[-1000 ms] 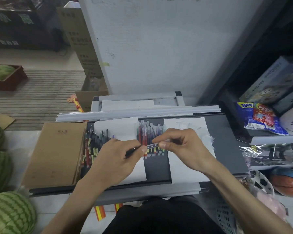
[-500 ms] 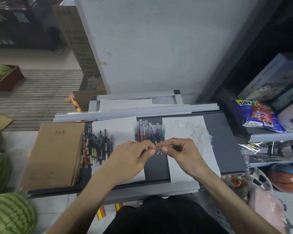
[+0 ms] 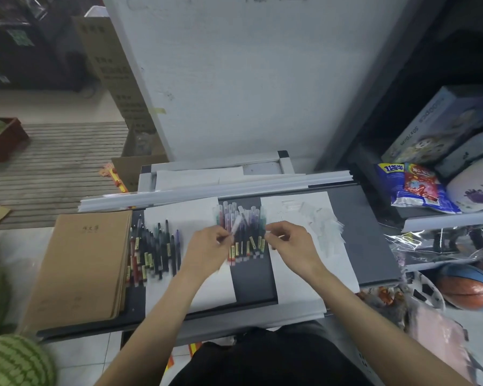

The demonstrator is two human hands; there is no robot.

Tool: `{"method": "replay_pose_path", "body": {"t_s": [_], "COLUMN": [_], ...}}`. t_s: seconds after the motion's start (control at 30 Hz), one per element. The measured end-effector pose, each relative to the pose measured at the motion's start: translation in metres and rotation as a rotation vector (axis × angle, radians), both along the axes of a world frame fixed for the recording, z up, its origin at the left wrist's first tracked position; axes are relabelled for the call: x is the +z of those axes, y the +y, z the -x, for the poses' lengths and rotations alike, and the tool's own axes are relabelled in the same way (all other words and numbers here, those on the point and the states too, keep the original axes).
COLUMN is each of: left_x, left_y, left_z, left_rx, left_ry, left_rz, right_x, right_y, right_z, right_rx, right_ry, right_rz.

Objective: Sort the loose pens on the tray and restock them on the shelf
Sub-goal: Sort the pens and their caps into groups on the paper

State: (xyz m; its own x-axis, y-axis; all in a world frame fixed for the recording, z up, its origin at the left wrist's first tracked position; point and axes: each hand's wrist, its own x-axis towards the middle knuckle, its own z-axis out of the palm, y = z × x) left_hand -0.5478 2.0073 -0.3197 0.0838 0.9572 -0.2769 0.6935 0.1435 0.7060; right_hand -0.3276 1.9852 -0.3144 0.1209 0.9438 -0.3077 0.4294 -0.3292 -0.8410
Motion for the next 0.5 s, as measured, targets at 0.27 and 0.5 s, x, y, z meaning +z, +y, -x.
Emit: {"method": "replay_pose_path", "body": {"t_s": [0.27,0.5], "left_x": [-0.047,-0.06], "left_y": [0.029,0.029], "left_z": [0.014,0.005], "left_rx": [0.231,0.301], "left_ry": [0.09,0.069], "left_rz": [0.096,0.085], "right_x": [-0.026,-0.034], "right_y": [-0.002,0.008], "right_z": [-0.06,-0.093], "right_rx": [0.152,0.045], "right_ry": [-0.707,-0.843], "right_rz": [0.063,0.171]}}
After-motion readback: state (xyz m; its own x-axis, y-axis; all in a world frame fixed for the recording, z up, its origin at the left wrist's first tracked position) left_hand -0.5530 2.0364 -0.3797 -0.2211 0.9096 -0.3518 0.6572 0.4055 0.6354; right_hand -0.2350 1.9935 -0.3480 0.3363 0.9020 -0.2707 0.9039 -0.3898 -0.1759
